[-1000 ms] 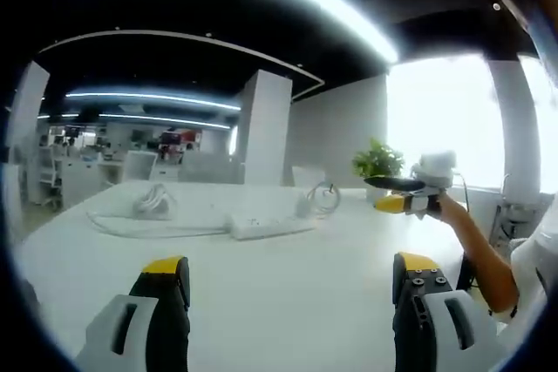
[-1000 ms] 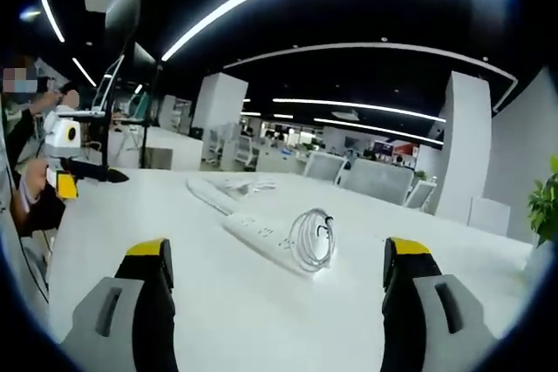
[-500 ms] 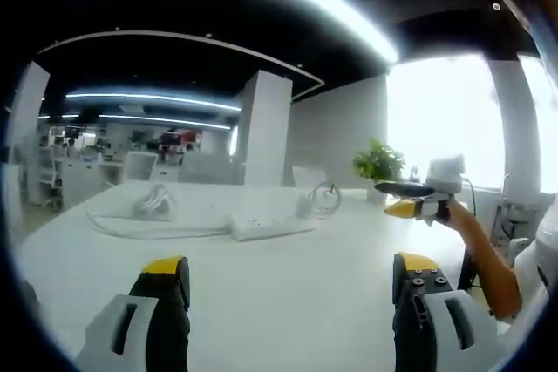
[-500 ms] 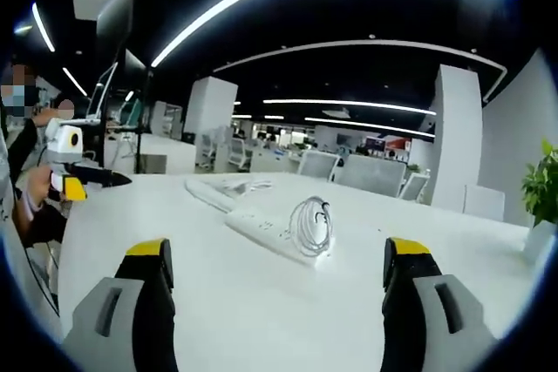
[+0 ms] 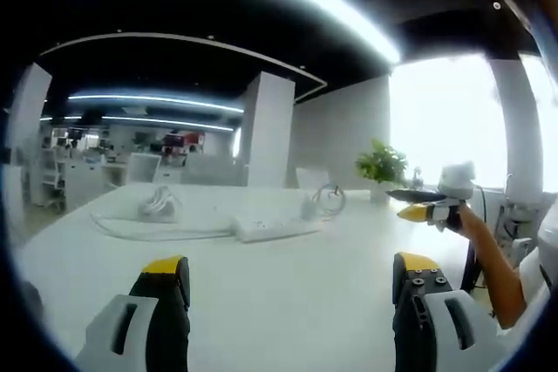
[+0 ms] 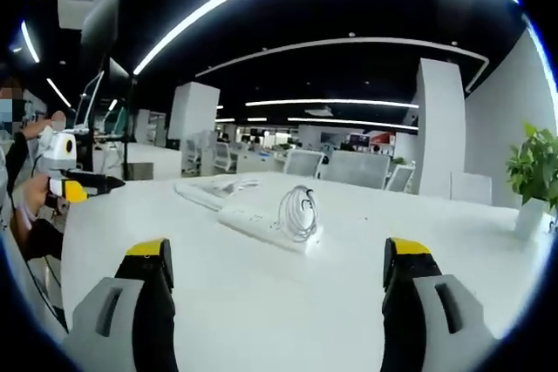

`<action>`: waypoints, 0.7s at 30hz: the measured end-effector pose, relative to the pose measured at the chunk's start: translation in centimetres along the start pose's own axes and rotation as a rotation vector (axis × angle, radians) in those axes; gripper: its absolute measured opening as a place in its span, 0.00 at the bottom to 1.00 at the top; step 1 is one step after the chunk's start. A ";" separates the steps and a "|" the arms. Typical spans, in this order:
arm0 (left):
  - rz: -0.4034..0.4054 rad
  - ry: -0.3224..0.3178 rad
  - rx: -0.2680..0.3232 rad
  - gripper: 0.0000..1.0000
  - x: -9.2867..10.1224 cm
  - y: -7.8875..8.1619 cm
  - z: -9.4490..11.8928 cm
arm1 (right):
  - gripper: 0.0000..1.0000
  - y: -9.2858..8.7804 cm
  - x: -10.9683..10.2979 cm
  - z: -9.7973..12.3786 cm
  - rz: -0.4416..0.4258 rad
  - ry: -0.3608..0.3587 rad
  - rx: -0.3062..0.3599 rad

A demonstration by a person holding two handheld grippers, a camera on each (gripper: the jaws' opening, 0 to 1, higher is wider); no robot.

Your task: Straighten the power strip on the desk, plug the charger into it

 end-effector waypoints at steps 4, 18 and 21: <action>-0.004 0.011 0.003 0.99 -0.2 0.1 0.1 | 0.99 -0.7 0.0 0.5 -0.006 -0.021 -0.036; -0.011 0.033 0.011 0.99 -0.8 0.2 0.3 | 0.99 -1.4 -0.5 2.1 -0.069 -0.060 -0.029; -0.015 0.041 0.012 0.99 -1.0 0.2 0.3 | 0.99 -1.5 -0.6 2.3 -0.069 -0.069 -0.036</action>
Point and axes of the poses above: the point that each gripper's makers call its tool centre point, and the gripper's own axes: z roughly backward along the fingers, x roughly to its right, y roughly out of its top, the point moved 5 cm from there along z, roughly backward along the fingers, and after that the axes turned 13 degrees about z, right-handed, at the moved point
